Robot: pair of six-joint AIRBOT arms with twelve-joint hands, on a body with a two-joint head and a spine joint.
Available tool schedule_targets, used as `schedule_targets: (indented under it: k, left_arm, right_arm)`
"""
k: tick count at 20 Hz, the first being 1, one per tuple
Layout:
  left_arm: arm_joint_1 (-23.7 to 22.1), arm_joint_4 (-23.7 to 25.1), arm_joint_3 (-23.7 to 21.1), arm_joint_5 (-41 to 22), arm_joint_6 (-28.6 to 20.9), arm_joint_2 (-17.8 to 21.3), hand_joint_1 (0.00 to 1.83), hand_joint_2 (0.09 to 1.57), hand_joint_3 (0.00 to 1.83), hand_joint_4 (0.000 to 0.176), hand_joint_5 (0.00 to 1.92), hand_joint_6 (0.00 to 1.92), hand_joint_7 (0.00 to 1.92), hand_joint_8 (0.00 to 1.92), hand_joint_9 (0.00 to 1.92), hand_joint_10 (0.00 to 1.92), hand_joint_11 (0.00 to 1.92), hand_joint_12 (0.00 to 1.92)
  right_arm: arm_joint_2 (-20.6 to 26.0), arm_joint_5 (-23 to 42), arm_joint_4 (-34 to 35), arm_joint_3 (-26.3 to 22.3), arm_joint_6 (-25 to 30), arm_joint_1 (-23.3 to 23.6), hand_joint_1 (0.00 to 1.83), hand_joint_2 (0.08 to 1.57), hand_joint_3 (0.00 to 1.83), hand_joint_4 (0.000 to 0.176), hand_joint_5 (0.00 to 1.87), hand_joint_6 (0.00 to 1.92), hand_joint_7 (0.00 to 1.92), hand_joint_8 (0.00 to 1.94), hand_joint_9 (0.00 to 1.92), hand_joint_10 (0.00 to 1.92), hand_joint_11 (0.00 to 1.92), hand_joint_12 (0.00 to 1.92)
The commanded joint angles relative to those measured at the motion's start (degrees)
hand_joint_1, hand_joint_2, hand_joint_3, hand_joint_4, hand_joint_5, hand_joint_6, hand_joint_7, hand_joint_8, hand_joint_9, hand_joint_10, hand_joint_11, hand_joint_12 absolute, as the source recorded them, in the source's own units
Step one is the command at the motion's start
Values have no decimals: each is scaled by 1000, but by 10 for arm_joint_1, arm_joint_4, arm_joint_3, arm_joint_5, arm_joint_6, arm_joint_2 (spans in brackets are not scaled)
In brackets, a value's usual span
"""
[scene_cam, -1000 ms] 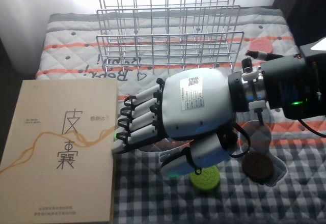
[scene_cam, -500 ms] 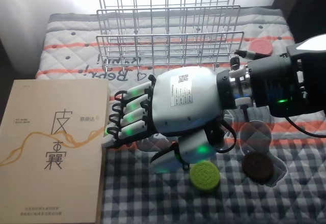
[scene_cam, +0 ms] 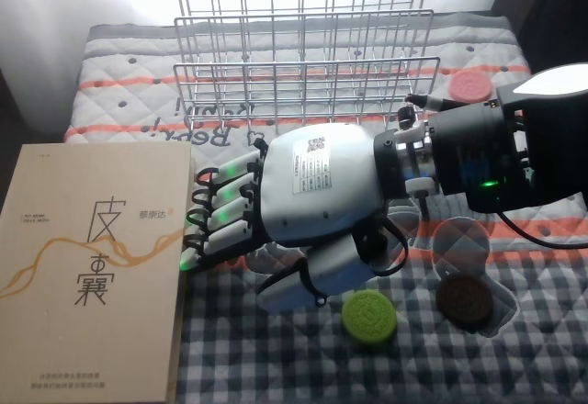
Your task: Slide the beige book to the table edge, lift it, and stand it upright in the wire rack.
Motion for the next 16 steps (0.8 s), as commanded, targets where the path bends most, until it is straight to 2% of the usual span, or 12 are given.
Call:
schedule_targets:
  k: [1,16]
  left_arm:
    - [-2,-8,5,-70,-5,-3,0,1290,0,0,387,2,285,3,209,1,0,328]
    - [-2,-8,6,-71,-8,-5,0,1297,1,0,404,0,295,2,226,2,0,385]
  right_arm:
    - [-4,29,39,3,1,8,0,1471,0,0,289,9,320,8,285,8,129,628]
    - [-33,29,46,24,-3,18,0,1468,1,0,286,3,319,1,279,1,67,633]
